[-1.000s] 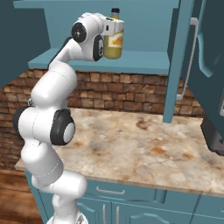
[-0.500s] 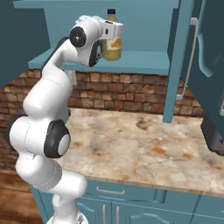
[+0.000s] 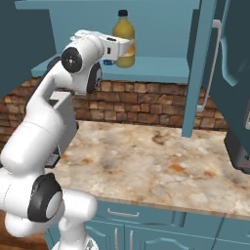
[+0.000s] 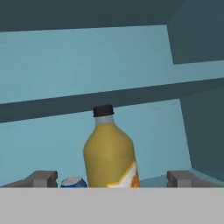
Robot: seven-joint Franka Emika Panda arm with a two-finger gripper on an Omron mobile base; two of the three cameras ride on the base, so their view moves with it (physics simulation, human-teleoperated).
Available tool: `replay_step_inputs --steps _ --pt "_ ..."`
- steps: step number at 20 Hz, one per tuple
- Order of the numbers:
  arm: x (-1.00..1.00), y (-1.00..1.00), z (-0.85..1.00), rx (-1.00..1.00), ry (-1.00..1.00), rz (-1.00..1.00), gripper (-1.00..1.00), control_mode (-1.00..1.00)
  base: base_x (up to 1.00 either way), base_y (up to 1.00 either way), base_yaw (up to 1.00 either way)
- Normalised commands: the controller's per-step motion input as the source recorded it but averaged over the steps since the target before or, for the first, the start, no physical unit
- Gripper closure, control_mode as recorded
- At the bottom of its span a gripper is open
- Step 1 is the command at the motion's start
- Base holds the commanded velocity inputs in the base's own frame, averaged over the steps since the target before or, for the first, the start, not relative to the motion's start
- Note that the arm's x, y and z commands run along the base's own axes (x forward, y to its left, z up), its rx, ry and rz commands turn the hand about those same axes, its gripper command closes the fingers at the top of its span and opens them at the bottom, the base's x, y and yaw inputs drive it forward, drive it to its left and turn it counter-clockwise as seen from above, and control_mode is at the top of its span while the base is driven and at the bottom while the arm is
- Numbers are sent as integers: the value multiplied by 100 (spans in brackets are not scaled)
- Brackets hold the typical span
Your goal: Sort all alcoholic drinks to one cabinet, and non-alcoholic drinks to the other.
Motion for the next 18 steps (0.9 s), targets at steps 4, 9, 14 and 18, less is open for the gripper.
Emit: replay_step_inputs --steps 4,9,14,18 --pt "-92 18 -8 0 13 0 -100 -100 0 0 0" --pt "-78 11 -10 0 30 0 -100 -100 0 0 0" --pt "-58 2 -16 2 44 0 -100 -100 0 0 0" --pt "-60 0 -40 3 39 0 -100 -100 0 0 0"
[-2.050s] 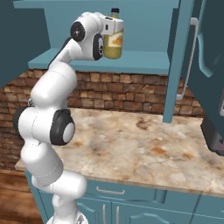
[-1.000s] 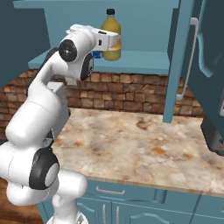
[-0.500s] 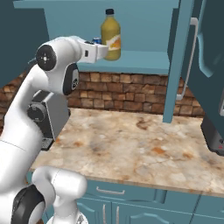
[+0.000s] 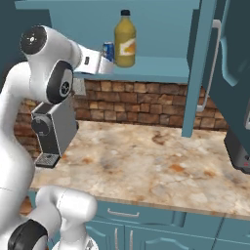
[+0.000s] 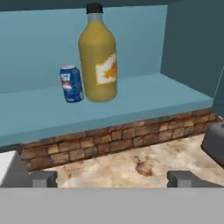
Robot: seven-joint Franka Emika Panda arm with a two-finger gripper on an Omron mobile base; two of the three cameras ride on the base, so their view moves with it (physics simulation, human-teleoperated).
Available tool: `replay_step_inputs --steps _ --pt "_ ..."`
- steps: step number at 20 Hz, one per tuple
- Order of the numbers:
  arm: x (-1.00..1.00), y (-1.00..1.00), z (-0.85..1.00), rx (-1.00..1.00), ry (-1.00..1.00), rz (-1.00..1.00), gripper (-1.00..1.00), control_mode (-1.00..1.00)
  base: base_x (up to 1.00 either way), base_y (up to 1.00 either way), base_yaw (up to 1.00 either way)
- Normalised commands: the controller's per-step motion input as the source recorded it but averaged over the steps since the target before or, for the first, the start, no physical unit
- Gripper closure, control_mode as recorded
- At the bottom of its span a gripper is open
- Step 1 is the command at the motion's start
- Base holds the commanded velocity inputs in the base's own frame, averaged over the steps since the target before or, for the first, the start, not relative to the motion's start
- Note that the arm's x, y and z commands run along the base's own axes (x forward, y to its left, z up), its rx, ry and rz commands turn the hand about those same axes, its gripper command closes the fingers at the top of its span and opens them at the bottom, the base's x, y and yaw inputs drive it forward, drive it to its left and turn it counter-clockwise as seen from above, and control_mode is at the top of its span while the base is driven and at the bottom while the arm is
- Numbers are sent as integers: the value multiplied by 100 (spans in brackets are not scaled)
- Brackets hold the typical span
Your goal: Sort all alcoholic drinks to one cabinet, and non-alcoholic drinks to the other.
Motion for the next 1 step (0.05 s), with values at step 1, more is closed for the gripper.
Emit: replay_step_inputs --steps 1 --pt "-49 0 -73 0 32 0 -100 -100 0 0 0"
